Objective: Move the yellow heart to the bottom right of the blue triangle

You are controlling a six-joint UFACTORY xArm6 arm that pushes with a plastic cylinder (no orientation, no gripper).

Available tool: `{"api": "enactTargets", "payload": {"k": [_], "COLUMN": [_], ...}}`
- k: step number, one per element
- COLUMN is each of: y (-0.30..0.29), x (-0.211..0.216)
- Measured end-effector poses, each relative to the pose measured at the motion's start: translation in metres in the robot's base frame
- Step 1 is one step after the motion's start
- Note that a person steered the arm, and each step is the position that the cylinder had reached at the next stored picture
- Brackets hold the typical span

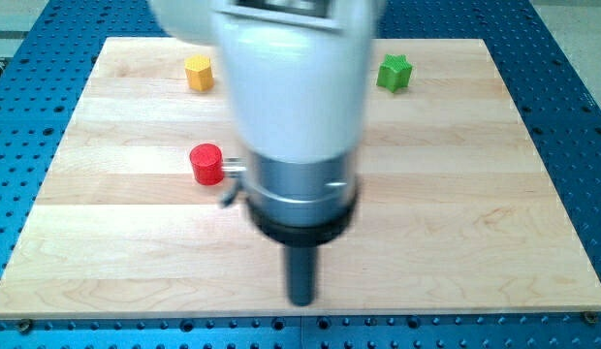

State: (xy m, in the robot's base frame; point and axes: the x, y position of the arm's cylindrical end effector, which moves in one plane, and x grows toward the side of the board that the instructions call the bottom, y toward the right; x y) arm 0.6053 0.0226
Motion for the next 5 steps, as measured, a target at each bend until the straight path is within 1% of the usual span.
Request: {"api": "enactTargets", "payload": {"k": [1,2,3,4,5], "y": [0.008,0.001,-0.012,-0.012,-0.011], "x": [-0.082,-0.102,-0.103,-0.101,-0.020]}}
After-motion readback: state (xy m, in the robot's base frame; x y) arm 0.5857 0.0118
